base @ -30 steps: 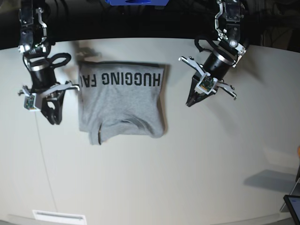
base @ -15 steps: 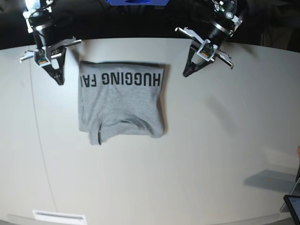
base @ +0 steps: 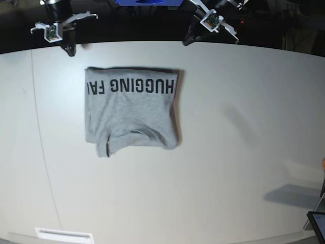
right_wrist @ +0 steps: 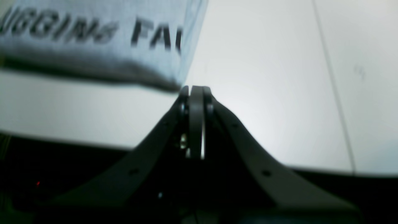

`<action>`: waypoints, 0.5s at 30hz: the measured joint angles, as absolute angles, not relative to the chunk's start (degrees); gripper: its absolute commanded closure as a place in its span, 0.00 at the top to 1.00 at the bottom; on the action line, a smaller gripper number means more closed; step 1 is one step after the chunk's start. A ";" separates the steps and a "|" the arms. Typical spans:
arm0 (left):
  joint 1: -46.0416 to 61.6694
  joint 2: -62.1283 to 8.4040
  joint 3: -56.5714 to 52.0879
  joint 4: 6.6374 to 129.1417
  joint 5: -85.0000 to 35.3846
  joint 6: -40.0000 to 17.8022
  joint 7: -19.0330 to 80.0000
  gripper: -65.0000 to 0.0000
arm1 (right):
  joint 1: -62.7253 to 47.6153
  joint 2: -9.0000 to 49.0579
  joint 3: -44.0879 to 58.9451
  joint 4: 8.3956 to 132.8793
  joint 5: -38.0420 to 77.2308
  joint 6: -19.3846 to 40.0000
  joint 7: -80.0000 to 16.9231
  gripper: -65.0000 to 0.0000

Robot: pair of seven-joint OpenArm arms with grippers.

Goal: Fold the T-shirt properly

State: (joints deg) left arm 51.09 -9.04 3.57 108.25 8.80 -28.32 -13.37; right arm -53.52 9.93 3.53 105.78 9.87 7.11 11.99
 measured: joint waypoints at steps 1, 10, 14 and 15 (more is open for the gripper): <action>51.64 -9.06 3.57 108.09 8.73 -28.23 -13.37 0.00 | -54.00 9.78 3.53 104.97 9.80 7.57 11.94 0.00; 52.21 -9.15 4.62 95.81 8.36 -27.14 -13.65 0.00 | -54.96 7.07 3.46 90.45 9.65 7.51 11.79 0.00; 48.66 -9.30 8.88 85.01 8.14 -24.53 -14.13 0.00 | -51.16 7.11 3.36 82.67 9.87 7.25 12.40 0.00; 47.53 -9.06 10.09 82.15 8.12 -23.31 -13.41 0.00 | -49.87 7.18 3.40 79.92 9.69 7.09 11.94 0.00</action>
State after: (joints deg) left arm 47.53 -9.06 10.09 82.15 8.12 -23.31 -13.41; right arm -49.87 7.18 3.40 79.92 9.69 7.09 11.94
